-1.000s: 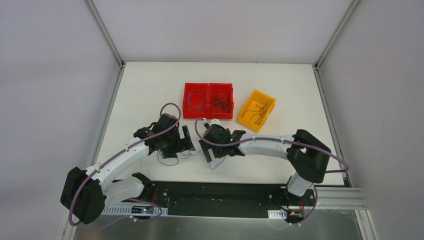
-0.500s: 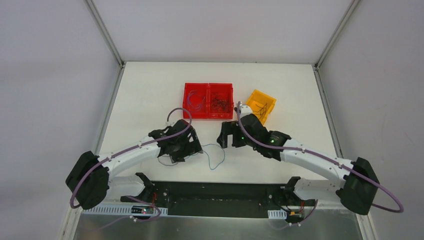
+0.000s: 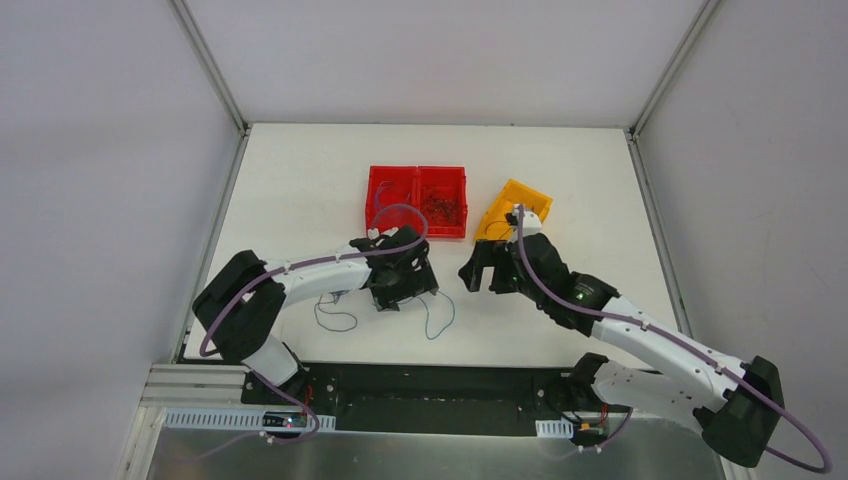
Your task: Untangle the cables
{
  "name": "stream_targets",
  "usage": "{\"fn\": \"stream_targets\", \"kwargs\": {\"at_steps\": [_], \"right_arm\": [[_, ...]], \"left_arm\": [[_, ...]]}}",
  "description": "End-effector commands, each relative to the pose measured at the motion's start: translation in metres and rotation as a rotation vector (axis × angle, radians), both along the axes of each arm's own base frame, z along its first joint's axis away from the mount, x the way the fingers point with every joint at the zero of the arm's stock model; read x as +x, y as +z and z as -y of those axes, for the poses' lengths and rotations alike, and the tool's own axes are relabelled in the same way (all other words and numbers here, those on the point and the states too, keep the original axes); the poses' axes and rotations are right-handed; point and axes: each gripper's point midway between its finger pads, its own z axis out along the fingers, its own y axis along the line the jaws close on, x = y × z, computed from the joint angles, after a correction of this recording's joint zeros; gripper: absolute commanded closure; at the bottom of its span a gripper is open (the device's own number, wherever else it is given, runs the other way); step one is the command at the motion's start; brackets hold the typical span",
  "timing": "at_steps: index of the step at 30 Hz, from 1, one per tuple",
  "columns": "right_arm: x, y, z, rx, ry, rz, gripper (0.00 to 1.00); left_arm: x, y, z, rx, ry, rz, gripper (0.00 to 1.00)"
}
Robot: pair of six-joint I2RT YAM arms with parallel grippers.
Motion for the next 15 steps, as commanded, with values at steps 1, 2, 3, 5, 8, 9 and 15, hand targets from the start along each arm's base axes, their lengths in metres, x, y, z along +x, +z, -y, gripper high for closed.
{"fn": "stream_targets", "kwargs": {"at_steps": [1, 2, 3, 5, 8, 9, 15], "right_arm": [[0.002, 0.011, 0.012, 0.019, -0.029, 0.03, 0.01], [0.002, 0.011, 0.014, 0.017, -0.031, 0.03, 0.01], [0.002, 0.011, 0.016, 0.018, -0.035, 0.032, 0.01], [0.001, 0.012, 0.018, 0.02, -0.036, 0.034, 0.01], [0.0, 0.012, 0.022, 0.023, -0.037, 0.035, 0.01], [0.0, 0.013, 0.023, 0.025, -0.038, 0.036, 0.01], [-0.002, 0.016, 0.027, 0.04, -0.042, 0.046, 0.01]], "left_arm": [[0.006, -0.004, 0.012, 0.017, -0.001, -0.008, 0.01], [0.007, -0.005, 0.015, 0.019, -0.009, -0.007, 0.01], [0.008, -0.005, 0.017, 0.022, -0.02, -0.005, 0.01], [0.013, -0.003, 0.023, 0.029, -0.035, 0.004, 0.01], [0.02, -0.004, 0.024, 0.09, -0.063, 0.009, 0.02], [0.023, -0.005, 0.023, 0.126, -0.072, 0.01, 0.03], [0.027, -0.013, 0.012, 0.304, -0.131, -0.01, 0.14]]}}
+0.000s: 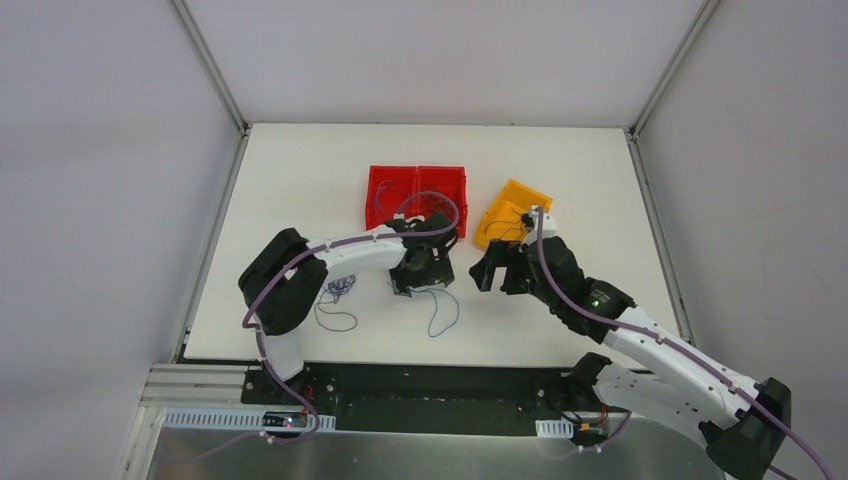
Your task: Untangle the cables
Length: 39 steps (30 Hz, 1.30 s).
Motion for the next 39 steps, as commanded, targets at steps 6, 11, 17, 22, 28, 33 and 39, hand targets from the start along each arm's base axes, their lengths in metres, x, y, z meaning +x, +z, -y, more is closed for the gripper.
{"fn": "stream_targets", "kwargs": {"at_steps": [6, 11, 17, 22, 28, 33, 39], "right_arm": [[-0.003, 0.012, 0.005, 0.033, 0.006, 0.031, 0.01], [-0.003, 0.019, 0.007, 0.043, 0.006, 0.05, 0.01], [-0.003, 0.024, 0.008, 0.046, 0.009, 0.059, 0.02], [-0.003, 0.025, 0.008, 0.042, 0.011, 0.057, 0.02], [-0.001, 0.027, 0.007, 0.041, 0.013, 0.058, 0.02], [-0.001, 0.027, 0.005, 0.051, 0.014, 0.052, 0.02], [-0.001, 0.032, 0.005, 0.056, 0.018, 0.057, 0.02]], "left_arm": [[-0.002, -0.016, -0.019, 0.261, -0.118, 0.003, 0.47], [0.0, -0.021, -0.02, 0.286, -0.136, 0.006, 0.89], [0.008, -0.001, -0.025, 0.275, -0.148, 0.059, 1.0], [0.015, 0.048, -0.027, 0.198, -0.204, 0.109, 1.0], [0.03, 0.103, -0.055, 0.118, -0.209, 0.144, 1.0], [0.063, 0.142, -0.083, 0.159, -0.192, 0.255, 1.0], [0.119, 0.187, -0.116, 0.389, -0.163, 0.421, 1.0]]}}
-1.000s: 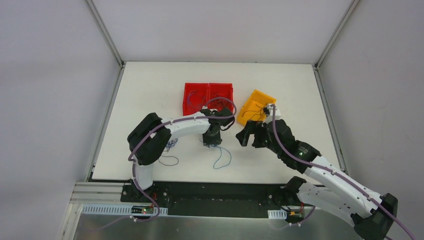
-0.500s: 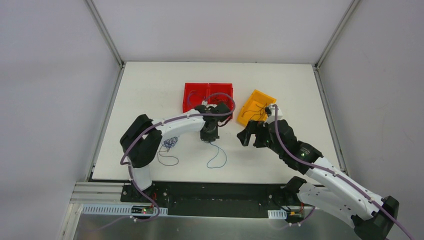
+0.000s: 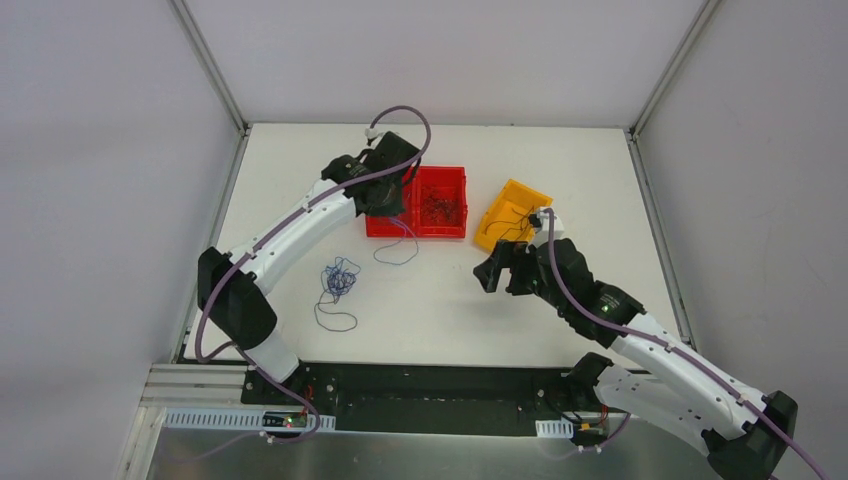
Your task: Untangle the cables
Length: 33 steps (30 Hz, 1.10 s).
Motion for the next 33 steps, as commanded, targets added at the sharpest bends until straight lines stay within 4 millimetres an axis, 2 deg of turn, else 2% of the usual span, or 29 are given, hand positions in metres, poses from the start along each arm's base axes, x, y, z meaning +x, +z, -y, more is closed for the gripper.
{"fn": "stream_targets", "kwargs": {"at_steps": [1, 5, 9, 12, 15, 18, 23, 26, 30, 33], "right_arm": [[0.003, 0.024, -0.004, 0.035, 0.011, 0.034, 0.02], [0.003, 0.026, -0.002, 0.024, 0.009, 0.038, 0.02], [0.002, 0.027, 0.0, 0.023, 0.003, 0.036, 0.02], [0.001, 0.033, 0.001, 0.039, 0.002, 0.049, 0.02], [0.001, 0.036, 0.003, 0.039, -0.002, 0.055, 0.02], [0.002, 0.037, 0.004, 0.027, -0.007, 0.055, 0.02], [0.003, 0.036, 0.008, 0.016, -0.021, 0.059, 0.02], [0.005, 0.034, 0.006, 0.015, -0.022, 0.056, 0.02], [0.007, 0.032, -0.001, 0.018, -0.008, 0.043, 0.02], [0.008, 0.033, -0.002, 0.019, -0.005, 0.042, 0.02]], "left_arm": [[0.042, 0.033, -0.037, 0.242, 0.022, 0.132, 1.0], [0.077, 0.043, -0.053, 0.368, 0.073, 0.181, 1.0], [0.115, 0.037, -0.059, 0.451, 0.108, 0.2, 1.0], [0.144, 0.017, -0.057, 0.475, 0.106, 0.197, 1.0], [0.172, -0.005, -0.044, 0.408, 0.068, 0.197, 1.0], [0.188, -0.017, -0.032, 0.382, 0.034, 0.203, 1.0], [0.181, -0.048, -0.02, 0.338, -0.007, 0.14, 1.0], [0.169, -0.071, -0.011, 0.315, -0.04, 0.083, 1.0], [0.149, -0.09, 0.005, 0.296, -0.071, 0.034, 1.0], [0.137, -0.104, 0.004, 0.272, -0.055, -0.01, 1.0]]}}
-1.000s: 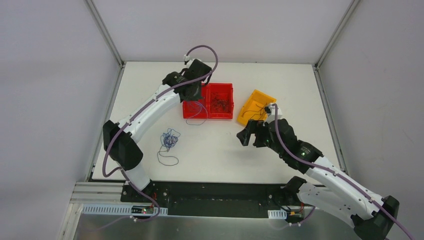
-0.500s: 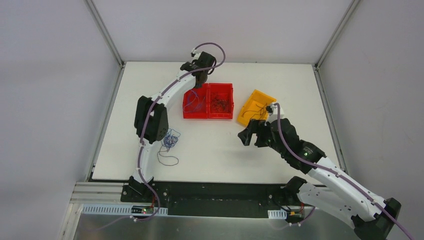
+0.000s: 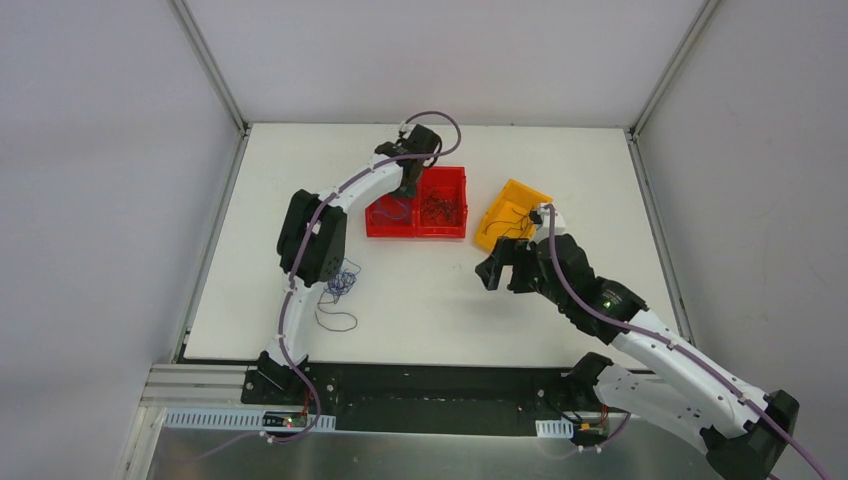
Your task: Untangle the cables
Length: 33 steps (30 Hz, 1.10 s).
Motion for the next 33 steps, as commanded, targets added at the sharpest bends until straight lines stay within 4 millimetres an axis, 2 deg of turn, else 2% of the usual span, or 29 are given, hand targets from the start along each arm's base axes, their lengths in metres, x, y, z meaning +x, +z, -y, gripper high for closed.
{"fn": "stream_targets", "kwargs": {"at_steps": [1, 7, 10, 11, 19, 23, 29, 32, 33], "right_arm": [[0.007, 0.027, -0.006, 0.041, 0.004, 0.055, 0.02], [0.005, 0.028, -0.005, 0.051, 0.005, 0.055, 0.02], [0.005, 0.029, -0.004, 0.056, 0.002, 0.055, 0.02], [0.005, 0.03, -0.004, 0.056, 0.0, 0.056, 0.02], [0.003, 0.031, -0.003, 0.057, -0.002, 0.054, 0.02], [0.003, 0.03, -0.003, 0.056, -0.004, 0.049, 0.02], [0.003, 0.029, -0.005, 0.059, 0.002, 0.041, 0.02], [0.003, 0.027, -0.006, 0.056, 0.006, 0.036, 0.02], [0.003, 0.027, -0.007, 0.057, 0.007, 0.035, 0.02]], "left_arm": [[-0.019, -0.009, 0.011, -0.067, 0.009, -0.045, 1.0], [-0.013, -0.029, 0.01, -0.144, 0.003, -0.148, 1.0], [-0.013, -0.026, 0.01, -0.152, 0.003, -0.156, 1.0], [-0.012, -0.022, 0.011, -0.155, 0.003, -0.147, 0.99], [-0.004, 0.04, 0.008, -0.177, -0.037, -0.048, 0.67], [-0.008, 0.066, 0.007, -0.201, -0.047, -0.015, 0.63], [-0.024, 0.106, 0.0, -0.237, -0.044, 0.041, 0.55], [-0.044, 0.113, -0.008, -0.265, -0.017, 0.039, 0.49], [-0.057, 0.105, -0.013, -0.265, -0.003, 0.014, 0.46]]}}
